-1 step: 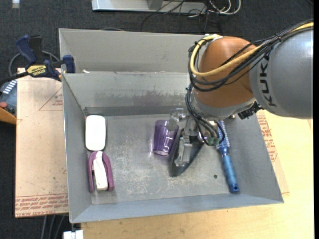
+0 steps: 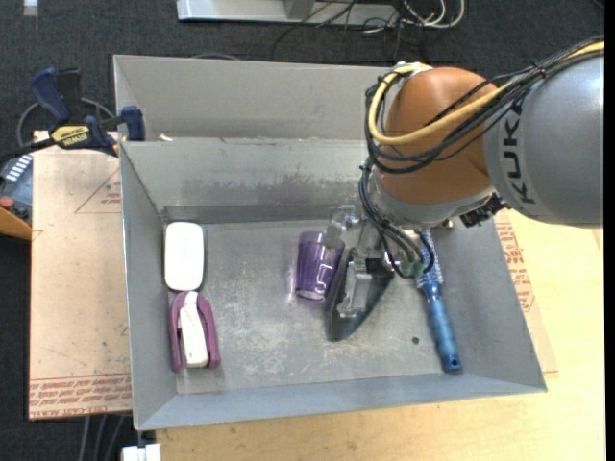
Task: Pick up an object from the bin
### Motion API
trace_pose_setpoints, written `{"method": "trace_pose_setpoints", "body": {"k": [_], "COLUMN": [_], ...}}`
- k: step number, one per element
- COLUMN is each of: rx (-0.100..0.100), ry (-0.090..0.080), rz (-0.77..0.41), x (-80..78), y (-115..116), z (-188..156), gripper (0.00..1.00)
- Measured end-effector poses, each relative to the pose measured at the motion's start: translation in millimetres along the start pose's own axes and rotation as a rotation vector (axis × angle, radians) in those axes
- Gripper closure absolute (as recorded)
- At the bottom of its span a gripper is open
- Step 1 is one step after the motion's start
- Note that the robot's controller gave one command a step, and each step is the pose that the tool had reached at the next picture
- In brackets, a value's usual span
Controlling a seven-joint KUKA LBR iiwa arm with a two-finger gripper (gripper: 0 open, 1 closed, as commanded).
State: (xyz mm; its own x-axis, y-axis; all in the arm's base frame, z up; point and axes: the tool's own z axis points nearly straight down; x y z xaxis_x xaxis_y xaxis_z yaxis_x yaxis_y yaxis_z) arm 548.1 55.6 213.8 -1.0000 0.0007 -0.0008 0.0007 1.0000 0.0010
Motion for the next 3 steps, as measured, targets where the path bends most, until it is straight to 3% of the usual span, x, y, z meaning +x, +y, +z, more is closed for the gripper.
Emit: {"method": "trace_pose_setpoints", "body": {"k": [1,2,3], "rx": [-0.001,-0.001,-0.003], "ry": [0.001,-0.004,0.002], "rz": [-0.267,-0.443,-0.923], "x": [-30.6,-59.3,-49.1], "y": [26.2,24.2,-17.1], "z": [78.3,62.9,100.4], "gripper": [0.00,0.00,0.00]}}
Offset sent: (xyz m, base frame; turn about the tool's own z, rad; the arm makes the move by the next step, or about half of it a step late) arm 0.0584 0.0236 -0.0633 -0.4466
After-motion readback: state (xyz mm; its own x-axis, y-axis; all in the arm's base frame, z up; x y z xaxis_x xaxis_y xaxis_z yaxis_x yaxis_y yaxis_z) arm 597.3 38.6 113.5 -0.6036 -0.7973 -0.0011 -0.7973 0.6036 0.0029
